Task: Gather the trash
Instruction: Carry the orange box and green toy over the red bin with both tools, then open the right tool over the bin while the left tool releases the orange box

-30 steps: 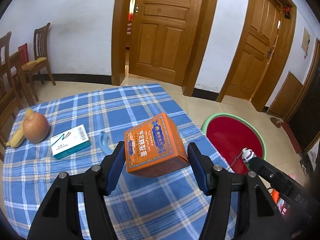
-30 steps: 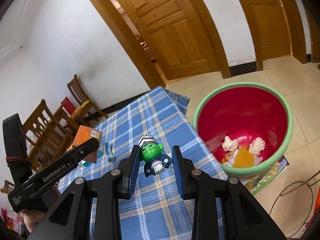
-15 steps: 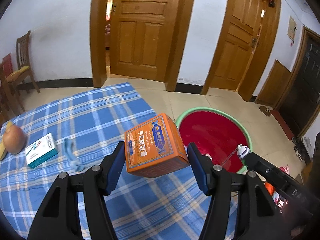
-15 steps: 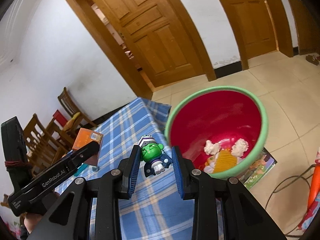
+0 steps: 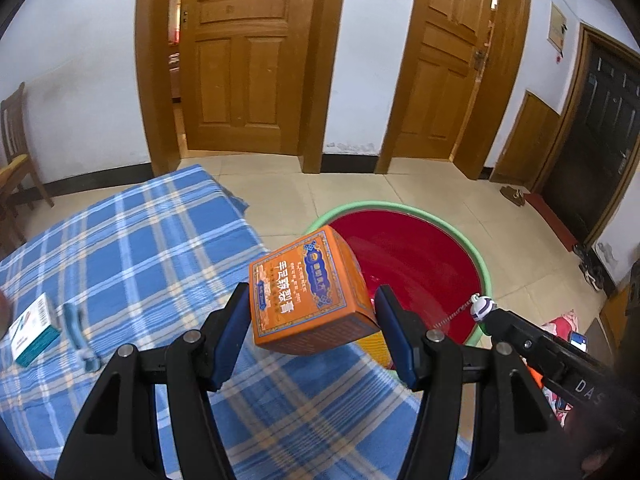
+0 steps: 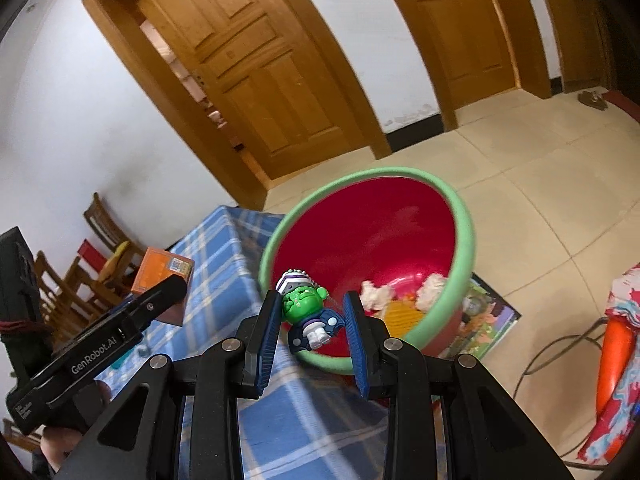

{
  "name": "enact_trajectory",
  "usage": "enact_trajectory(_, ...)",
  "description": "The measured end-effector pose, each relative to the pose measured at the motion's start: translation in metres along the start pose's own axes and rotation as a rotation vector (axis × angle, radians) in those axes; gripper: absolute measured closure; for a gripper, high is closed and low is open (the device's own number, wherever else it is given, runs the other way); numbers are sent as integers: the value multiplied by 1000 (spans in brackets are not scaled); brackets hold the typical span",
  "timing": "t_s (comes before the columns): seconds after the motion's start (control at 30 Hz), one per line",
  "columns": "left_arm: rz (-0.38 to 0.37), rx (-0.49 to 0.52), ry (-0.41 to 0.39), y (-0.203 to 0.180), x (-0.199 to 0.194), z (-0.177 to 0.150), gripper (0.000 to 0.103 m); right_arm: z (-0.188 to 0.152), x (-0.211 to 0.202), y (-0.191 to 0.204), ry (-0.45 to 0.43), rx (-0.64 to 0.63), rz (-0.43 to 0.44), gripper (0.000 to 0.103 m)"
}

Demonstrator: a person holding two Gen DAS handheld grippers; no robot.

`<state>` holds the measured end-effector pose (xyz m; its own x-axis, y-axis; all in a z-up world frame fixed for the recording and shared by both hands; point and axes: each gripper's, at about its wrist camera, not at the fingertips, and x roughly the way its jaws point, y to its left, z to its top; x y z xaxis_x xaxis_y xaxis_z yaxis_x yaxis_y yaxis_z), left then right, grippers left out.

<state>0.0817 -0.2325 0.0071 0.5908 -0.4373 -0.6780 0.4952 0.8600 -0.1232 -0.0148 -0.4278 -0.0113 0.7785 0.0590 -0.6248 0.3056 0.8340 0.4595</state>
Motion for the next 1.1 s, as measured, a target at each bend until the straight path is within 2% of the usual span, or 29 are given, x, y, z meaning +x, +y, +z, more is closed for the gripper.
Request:
enact_trajectory(0.3,-5,42,46,-18,36,1,40,2,15,-24,20,47,-35,71)
enact_trajectory(0.6,-9,61,80,-31,58,1,40,6,24,-29,31,51,-46,71)
enact_trajectory(0.93,6,66,79,-34,67,8,40,18,31,-25,21,23,-62,70)
enact_trajectory(1.1,3,53,76,-32,65,11,38,22,30,-21,12,12,-53,64)
